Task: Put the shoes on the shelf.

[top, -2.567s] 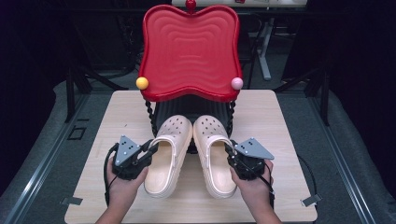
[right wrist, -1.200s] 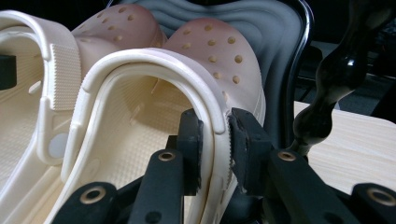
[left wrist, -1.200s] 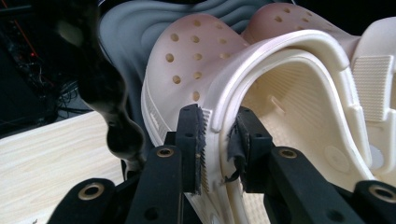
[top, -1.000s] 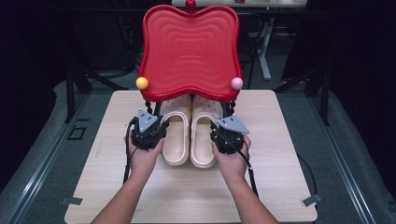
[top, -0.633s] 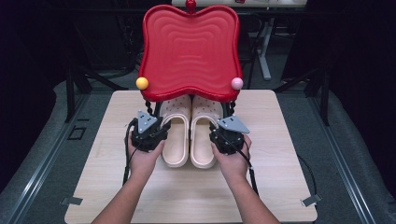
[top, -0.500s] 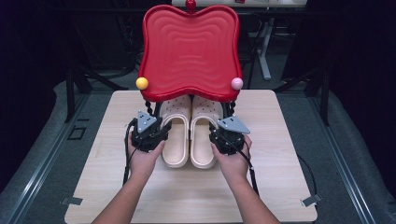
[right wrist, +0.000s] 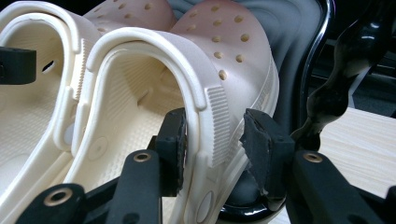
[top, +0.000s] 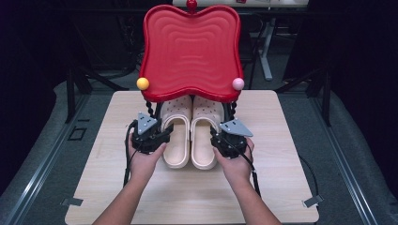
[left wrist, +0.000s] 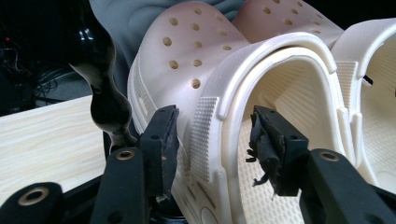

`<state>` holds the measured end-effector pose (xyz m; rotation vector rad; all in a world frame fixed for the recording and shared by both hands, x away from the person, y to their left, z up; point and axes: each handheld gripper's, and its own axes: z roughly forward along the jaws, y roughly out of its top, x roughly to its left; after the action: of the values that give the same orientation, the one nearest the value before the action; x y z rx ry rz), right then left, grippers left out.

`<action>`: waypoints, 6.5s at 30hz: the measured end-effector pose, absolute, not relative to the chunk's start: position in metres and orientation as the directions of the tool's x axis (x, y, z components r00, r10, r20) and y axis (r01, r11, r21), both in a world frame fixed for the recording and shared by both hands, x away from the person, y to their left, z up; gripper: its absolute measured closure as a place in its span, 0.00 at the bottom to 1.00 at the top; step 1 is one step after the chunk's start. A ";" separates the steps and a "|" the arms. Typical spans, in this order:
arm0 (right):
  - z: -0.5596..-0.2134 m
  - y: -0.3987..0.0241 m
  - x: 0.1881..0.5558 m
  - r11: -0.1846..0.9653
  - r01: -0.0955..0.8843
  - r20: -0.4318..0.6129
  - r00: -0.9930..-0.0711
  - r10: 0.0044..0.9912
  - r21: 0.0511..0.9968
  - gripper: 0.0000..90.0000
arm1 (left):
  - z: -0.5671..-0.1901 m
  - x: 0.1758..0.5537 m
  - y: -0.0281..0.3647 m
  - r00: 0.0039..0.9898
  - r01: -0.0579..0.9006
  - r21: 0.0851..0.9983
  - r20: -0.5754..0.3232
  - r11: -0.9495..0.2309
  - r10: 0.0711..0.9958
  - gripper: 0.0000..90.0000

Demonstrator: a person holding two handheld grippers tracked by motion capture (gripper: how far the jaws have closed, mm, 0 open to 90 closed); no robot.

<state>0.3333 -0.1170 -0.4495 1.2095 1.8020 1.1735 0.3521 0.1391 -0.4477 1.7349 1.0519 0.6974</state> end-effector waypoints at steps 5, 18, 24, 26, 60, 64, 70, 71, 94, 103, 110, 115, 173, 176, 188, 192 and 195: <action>-0.447 -0.117 0.329 0.174 0.328 -0.045 -0.365 0.930 0.929 0.65 | -0.446 0.349 0.139 0.472 0.331 0.928 -0.007 -0.171 0.881 0.55; -0.441 -0.118 0.322 0.189 0.303 -0.065 -0.374 0.925 0.934 0.62 | -0.441 0.341 0.142 0.480 0.316 0.935 -0.010 -0.162 0.877 0.55; -0.433 -0.120 0.313 0.192 0.276 -0.077 -0.379 0.922 0.942 0.62 | -0.438 0.335 0.144 0.490 0.312 0.937 -0.014 -0.160 0.871 0.56; -0.431 -0.121 0.309 0.198 0.268 -0.084 -0.384 0.920 0.943 0.61 | -0.437 0.333 0.145 0.496 0.314 0.936 -0.017 -0.160 0.868 0.56; -0.453 -0.139 0.242 0.207 0.274 -0.047 -0.494 0.868 0.939 0.68 | -0.464 0.267 0.180 0.545 0.315 0.929 -0.008 -0.196 0.838 0.72; -0.458 -0.140 0.233 0.212 0.279 -0.043 -0.508 0.860 0.937 0.79 | -0.470 0.259 0.181 0.550 0.313 0.929 -0.007 -0.198 0.835 0.76; -0.474 -0.136 0.221 0.259 0.290 -0.067 -0.538 0.840 0.921 0.89 | -0.483 0.244 0.184 0.555 0.325 0.926 -0.023 -0.191 0.832 0.79; -0.477 -0.135 0.219 0.271 0.296 -0.074 -0.539 0.839 0.916 0.89 | -0.486 0.242 0.183 0.557 0.321 0.928 -0.023 -0.190 0.830 0.80; -0.519 -0.112 0.238 0.299 0.403 -0.005 -0.589 0.808 0.865 1.00 | -0.522 0.254 0.153 0.614 0.413 0.873 -0.058 -0.258 0.787 1.00; -0.522 -0.107 0.245 0.281 0.423 0.024 -0.587 0.810 0.861 1.00 | -0.522 0.256 0.150 0.625 0.420 0.869 -0.068 -0.261 0.778 1.00; -0.521 -0.105 0.247 0.265 0.419 0.032 -0.581 0.813 0.868 1.00 | -0.520 0.255 0.151 0.621 0.417 0.873 -0.070 -0.253 0.781 1.00; -0.517 -0.108 0.246 0.253 0.412 0.037 -0.579 0.815 0.875 1.00 | -0.517 0.255 0.153 0.613 0.417 0.873 -0.065 -0.252 0.788 1.00; -0.487 -0.121 0.320 0.223 0.426 -0.002 -0.459 0.888 0.877 1.00 | -0.493 0.331 0.145 0.513 0.433 0.879 -0.060 -0.198 0.856 1.00; -0.489 -0.121 0.323 0.209 0.435 0.014 -0.456 0.890 0.876 1.00 | -0.495 0.335 0.143 0.513 0.445 0.871 -0.059 -0.207 0.856 1.00; -0.492 -0.120 0.330 0.177 0.447 0.046 -0.445 0.894 0.877 0.97 | -0.496 0.345 0.139 0.503 0.459 0.865 -0.066 -0.201 0.862 0.99; -0.491 -0.122 0.325 0.183 0.428 0.036 -0.455 0.890 0.885 0.93 | -0.496 0.340 0.140 0.510 0.444 0.872 -0.057 -0.206 0.858 0.94; -0.486 -0.125 0.320 0.192 0.410 0.020 -0.459 0.888 0.892 0.88 | -0.492 0.335 0.145 0.512 0.438 0.878 -0.069 -0.191 0.856 0.94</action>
<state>0.3196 -0.1250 -0.4859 1.2098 1.9594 1.2199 0.3354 0.1448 -0.4919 1.8152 1.0794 0.5581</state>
